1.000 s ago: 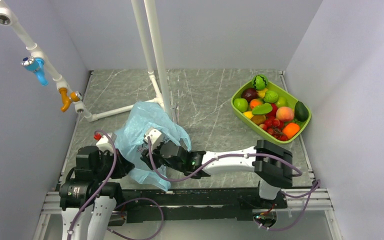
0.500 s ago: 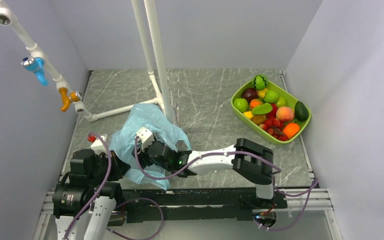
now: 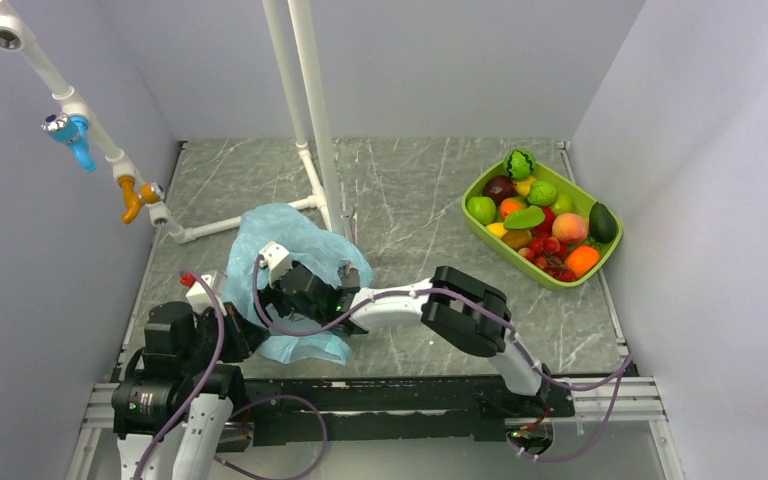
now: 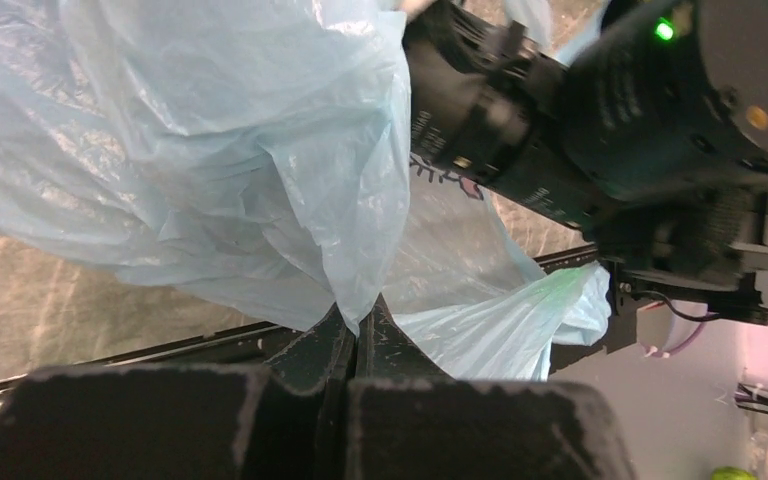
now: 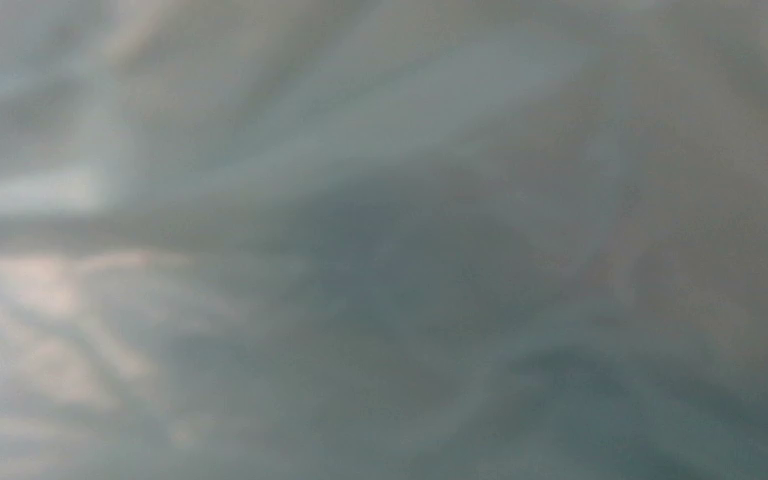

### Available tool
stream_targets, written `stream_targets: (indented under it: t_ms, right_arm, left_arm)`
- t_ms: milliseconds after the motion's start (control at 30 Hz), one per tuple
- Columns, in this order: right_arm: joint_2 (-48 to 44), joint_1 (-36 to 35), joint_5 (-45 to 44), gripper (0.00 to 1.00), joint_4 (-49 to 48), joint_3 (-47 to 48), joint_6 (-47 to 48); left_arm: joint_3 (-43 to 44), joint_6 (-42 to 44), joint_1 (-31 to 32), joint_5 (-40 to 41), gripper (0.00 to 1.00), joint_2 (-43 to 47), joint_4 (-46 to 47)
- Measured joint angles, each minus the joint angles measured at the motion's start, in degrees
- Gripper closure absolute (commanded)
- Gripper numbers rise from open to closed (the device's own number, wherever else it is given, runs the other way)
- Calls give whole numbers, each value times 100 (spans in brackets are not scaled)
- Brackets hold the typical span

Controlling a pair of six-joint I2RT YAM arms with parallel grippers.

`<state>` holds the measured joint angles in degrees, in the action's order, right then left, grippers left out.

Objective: Take the fake fruits out of the plastic bag

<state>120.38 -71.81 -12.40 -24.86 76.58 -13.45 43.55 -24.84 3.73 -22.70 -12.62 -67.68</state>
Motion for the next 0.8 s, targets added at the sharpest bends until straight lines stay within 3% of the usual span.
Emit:
stream_targets:
  t_ms: [433,633,800]
  right_arm:
    - [1390,98,874,1,258,1174,584]
    - [1659,155,951,19,323,1565,647]
    - [1687,216,881,43,354,1611,634]
  left_arm:
    - [-426,-330,0,-450,100,114,341]
    - [-492,-354,0,-455,100,127,411]
    - [-577,-350,0,-437,100,216,382]
